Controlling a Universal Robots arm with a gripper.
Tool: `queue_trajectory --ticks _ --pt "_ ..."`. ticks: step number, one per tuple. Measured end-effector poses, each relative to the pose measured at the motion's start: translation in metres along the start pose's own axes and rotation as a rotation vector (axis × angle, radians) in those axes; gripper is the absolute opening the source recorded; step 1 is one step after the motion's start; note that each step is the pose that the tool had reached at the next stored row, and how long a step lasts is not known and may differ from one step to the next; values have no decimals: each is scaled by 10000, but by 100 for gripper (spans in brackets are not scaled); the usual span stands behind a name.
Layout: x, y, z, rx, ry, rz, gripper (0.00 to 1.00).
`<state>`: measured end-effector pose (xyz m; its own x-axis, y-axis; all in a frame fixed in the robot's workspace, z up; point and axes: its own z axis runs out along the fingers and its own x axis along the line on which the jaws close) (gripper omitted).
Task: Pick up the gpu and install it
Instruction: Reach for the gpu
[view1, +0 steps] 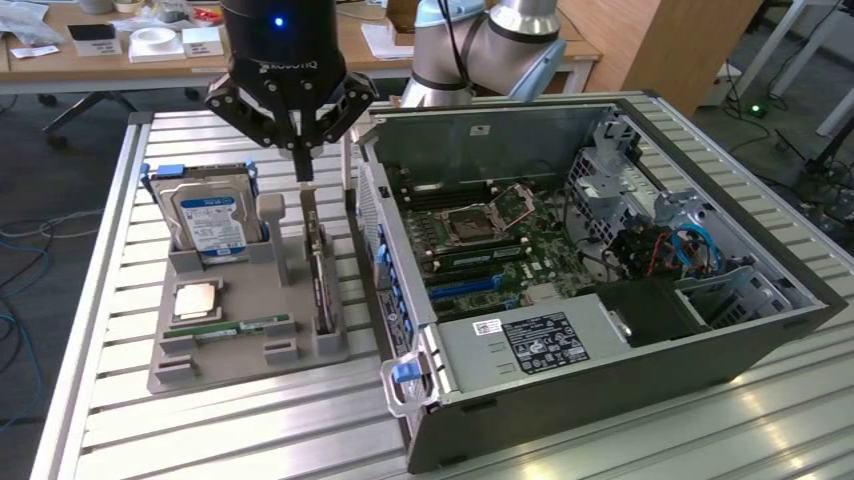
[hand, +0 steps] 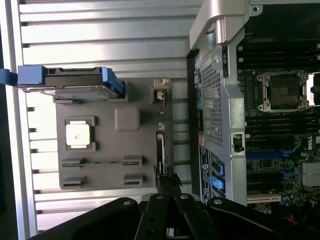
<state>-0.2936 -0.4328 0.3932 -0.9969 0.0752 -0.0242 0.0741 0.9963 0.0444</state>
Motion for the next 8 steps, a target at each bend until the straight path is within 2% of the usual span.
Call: queue_trajectory --ticks 3,8 --pt "-1 -34 -1 -1 0 0 11" --pt "8 -35 -1 0 -1 0 11"
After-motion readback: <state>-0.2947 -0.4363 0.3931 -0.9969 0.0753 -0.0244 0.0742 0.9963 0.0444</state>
